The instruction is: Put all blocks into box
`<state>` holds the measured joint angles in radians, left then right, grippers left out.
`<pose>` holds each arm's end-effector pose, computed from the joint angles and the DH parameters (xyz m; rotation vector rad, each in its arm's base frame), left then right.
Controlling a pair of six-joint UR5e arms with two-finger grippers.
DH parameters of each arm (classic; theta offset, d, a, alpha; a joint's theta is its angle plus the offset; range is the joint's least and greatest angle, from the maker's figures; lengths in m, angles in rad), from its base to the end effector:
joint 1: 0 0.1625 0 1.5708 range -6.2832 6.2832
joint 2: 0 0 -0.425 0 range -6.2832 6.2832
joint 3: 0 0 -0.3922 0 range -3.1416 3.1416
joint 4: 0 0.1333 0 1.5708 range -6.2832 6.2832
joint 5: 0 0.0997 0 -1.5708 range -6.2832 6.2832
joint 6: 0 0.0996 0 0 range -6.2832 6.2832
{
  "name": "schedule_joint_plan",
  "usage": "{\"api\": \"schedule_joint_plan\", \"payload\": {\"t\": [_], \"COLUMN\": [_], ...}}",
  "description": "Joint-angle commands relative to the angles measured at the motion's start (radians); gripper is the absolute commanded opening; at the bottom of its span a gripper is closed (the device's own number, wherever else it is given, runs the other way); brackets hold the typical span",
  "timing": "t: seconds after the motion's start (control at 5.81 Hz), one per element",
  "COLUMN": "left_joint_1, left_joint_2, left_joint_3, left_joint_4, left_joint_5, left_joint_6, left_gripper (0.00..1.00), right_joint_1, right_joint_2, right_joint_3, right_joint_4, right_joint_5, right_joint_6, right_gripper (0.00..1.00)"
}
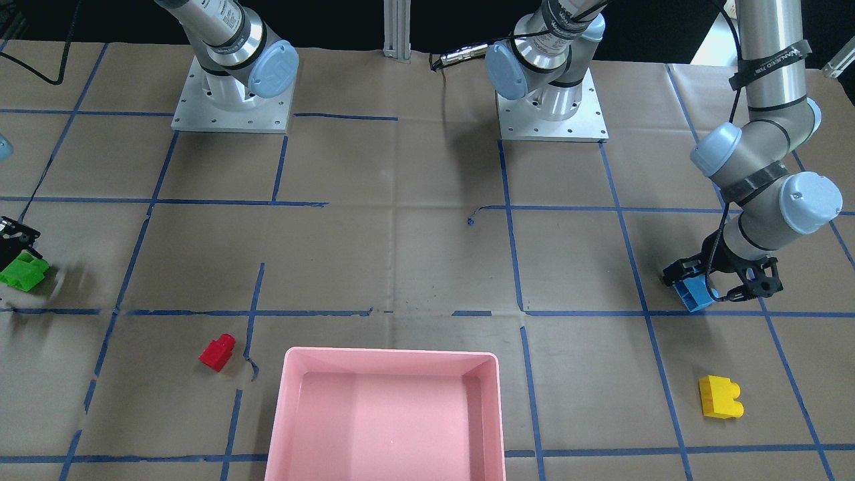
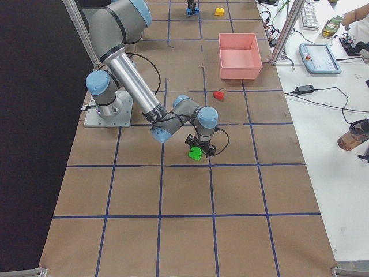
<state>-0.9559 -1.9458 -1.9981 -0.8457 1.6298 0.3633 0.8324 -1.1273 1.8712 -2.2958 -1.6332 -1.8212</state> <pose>0.1959 -0.4983 0.1692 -0.3882 3.0980 0.1498 -0.2888 -0.5062 0.1795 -1.6188 2.6902 0.1024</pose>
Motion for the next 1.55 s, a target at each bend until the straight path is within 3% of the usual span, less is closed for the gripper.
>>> {"api": "schedule_joint_plan", "payload": {"t": [0.0,0.17,0.52,0.69,0.86,1.03,1.38], "left_joint_1": [-0.004,-0.006,-0.070,-0.167,-0.278,-0.410,-0.615], "left_joint_2": [0.008,0.013,0.050,0.065,0.054,0.047,-0.004], "left_joint_3": [0.002,0.007,0.033,0.065,0.135,0.221,0.419], "left_joint_4": [-0.006,-0.010,-0.012,-0.012,-0.032,-0.082,-0.181], "left_joint_5": [-0.002,-0.002,-0.039,-0.071,-0.076,-0.071,-0.071], "left_joint_6": [0.003,0.003,0.000,-0.001,-0.003,-0.010,-0.004], "left_gripper": [0.18,0.00,0.00,0.00,0.00,0.00,0.00], "right_joint_1": [-0.021,-0.021,-0.021,-0.021,-0.019,-0.019,-0.013], "right_joint_2": [0.003,0.001,-0.002,-0.006,-0.006,-0.015,-0.038], "right_joint_3": [0.032,0.032,0.023,0.014,0.003,0.003,0.008], "right_joint_4": [-0.004,-0.005,-0.002,0.002,0.006,0.007,0.018], "right_joint_5": [-0.034,-0.036,-0.056,-0.051,-0.048,-0.046,-0.036], "right_joint_6": [-0.019,-0.018,-0.013,-0.009,-0.007,0.000,0.014], "right_gripper": [1.00,1.00,0.99,0.97,0.79,0.51,0.24]}}
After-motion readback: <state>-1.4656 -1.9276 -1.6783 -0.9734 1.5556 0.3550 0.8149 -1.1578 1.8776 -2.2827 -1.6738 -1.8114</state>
